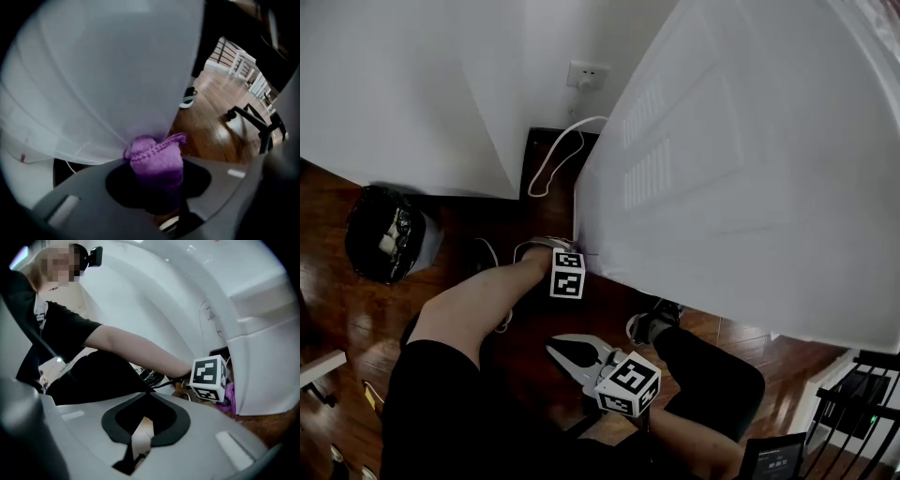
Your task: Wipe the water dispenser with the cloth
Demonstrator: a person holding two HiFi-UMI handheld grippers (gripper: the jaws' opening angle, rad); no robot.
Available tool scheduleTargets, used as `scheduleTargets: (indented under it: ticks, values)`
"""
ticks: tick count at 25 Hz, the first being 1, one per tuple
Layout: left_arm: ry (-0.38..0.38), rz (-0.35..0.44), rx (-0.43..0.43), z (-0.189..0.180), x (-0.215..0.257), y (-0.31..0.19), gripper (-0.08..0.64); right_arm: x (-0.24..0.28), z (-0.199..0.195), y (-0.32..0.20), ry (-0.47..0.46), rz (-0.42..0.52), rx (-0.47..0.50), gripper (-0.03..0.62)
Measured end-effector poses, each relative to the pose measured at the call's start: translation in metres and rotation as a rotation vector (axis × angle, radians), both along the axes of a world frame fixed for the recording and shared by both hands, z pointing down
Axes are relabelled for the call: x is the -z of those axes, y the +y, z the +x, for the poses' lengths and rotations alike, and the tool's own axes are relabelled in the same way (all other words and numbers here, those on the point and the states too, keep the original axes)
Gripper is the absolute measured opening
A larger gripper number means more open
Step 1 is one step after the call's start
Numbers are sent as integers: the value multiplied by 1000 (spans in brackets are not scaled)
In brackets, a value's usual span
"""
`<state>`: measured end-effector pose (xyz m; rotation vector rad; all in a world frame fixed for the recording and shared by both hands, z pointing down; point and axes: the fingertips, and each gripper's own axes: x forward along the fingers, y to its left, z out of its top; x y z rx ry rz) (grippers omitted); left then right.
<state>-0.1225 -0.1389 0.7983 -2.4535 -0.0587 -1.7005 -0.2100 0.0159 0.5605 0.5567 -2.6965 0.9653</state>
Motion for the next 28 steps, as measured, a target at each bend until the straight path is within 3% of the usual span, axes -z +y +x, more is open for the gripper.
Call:
scheduleTargets:
  ticks: [5, 9, 12, 19, 25, 26, 28]
  values:
    - [-3, 17, 213, -5, -16, -20, 163, 23, 14, 26, -85, 1, 6, 20]
    - [65, 56, 247, -1, 21, -11, 163, 9, 44, 41, -29, 4, 5, 20]
    - [170, 98, 260, 0, 93, -4, 163, 3, 55, 46, 3, 35, 21, 17]
    - [378, 300, 374, -6, 290, 15, 163, 19, 64, 77, 108, 287, 195, 17]
    - [372, 477, 390, -8, 413, 24, 171, 96, 88, 94, 82, 436, 228, 17]
    - [427, 516, 419, -10, 445, 25, 173, 115, 93, 91, 73, 478, 215, 17]
    - [667, 565, 539, -14, 518, 41, 170, 151, 108, 86, 53, 540, 162, 17]
